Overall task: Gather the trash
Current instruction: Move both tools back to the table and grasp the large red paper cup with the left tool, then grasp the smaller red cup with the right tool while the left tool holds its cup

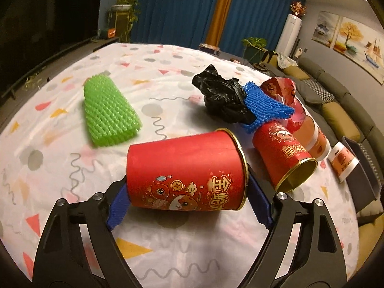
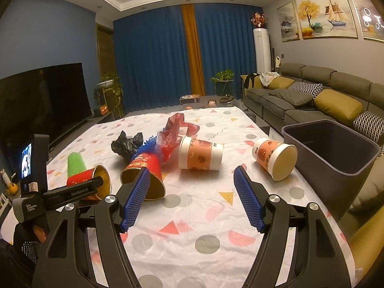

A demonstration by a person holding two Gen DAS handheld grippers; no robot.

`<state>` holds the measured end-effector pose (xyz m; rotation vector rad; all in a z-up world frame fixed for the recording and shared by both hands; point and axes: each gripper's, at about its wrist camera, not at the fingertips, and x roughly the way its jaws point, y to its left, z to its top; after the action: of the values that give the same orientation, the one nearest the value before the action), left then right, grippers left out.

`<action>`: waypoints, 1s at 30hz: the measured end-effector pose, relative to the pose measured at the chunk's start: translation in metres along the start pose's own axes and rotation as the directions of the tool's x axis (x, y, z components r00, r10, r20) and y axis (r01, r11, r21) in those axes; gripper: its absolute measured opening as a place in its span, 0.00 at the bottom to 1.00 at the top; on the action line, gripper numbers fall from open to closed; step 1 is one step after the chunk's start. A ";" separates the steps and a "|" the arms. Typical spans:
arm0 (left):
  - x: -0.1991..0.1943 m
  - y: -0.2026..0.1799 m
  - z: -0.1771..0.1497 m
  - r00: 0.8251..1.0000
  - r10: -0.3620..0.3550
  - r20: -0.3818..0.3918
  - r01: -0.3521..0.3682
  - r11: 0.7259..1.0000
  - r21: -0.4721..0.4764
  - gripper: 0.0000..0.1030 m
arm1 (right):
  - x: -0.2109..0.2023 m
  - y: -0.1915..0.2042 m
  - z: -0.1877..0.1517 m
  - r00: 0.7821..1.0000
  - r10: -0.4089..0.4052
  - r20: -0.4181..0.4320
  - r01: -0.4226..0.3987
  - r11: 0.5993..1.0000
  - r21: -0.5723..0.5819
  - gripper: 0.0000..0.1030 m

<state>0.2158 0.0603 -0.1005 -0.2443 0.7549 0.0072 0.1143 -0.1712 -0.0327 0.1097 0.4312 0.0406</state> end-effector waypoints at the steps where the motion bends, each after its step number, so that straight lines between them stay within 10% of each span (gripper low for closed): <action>1: 0.000 0.000 0.000 1.000 -0.003 0.000 0.003 1.000 -0.002 0.80 | 0.000 -0.001 0.000 1.000 0.000 -0.001 0.000 1.000 0.000 0.69; 15: -0.047 0.014 0.000 0.992 -0.080 0.102 0.082 0.996 -0.022 0.80 | 0.049 0.034 0.001 0.992 0.013 -0.126 -0.031 0.989 -0.142 0.67; 30: -0.075 0.033 -0.003 0.981 -0.116 0.156 0.120 0.993 -0.020 0.80 | 0.106 0.067 -0.008 0.973 -0.025 -0.228 -0.031 0.970 -0.240 0.32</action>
<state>0.1559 0.0980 -0.0588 -0.3124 0.5854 -0.0747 0.2059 -0.0974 -0.0757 -0.1374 0.6546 0.1095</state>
